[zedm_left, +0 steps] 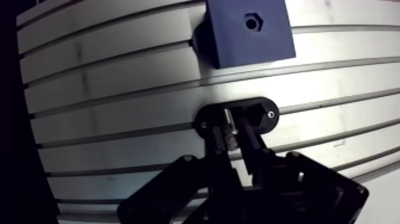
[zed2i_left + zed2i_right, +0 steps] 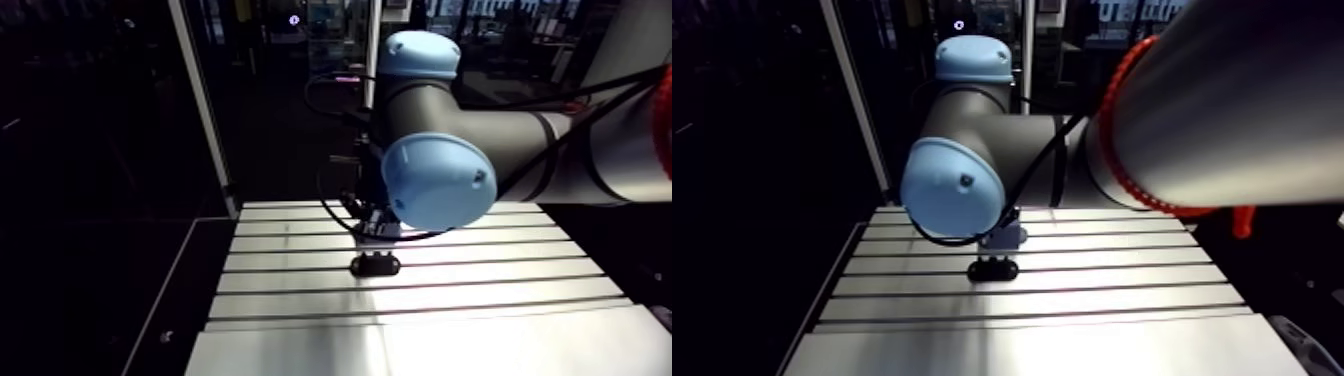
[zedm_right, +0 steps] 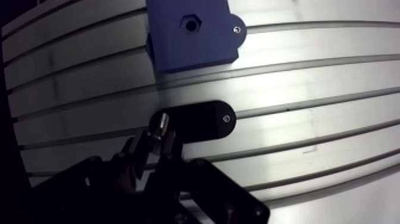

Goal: Pick up the M10 bolt and insert it into the hex recess until seated.

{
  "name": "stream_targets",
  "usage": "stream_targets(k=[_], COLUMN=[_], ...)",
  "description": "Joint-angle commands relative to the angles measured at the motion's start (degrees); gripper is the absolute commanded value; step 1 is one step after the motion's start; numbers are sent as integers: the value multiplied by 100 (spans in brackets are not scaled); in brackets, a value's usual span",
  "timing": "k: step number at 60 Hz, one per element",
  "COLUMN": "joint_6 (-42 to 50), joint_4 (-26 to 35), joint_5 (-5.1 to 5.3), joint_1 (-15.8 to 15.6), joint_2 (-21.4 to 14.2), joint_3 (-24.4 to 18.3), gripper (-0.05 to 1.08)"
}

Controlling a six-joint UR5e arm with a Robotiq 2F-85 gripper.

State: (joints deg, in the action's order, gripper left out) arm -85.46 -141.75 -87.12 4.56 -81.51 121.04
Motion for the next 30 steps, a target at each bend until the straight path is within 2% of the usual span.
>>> stream_targets(k=[1,10,12,21,30], joint_6=[-598,-1002,-1291,-2064,-2670], joint_4=[899,1353,1636,2246,3012], joint_5=[15,-17,-27,-20,-21], joint_1=[-25,-18,17,60,276], joint_2=[-348,-636,-750,-783,-760], joint_3=[-254,-452,-599,-958,-1377], gripper=[86,87,87,87,87])
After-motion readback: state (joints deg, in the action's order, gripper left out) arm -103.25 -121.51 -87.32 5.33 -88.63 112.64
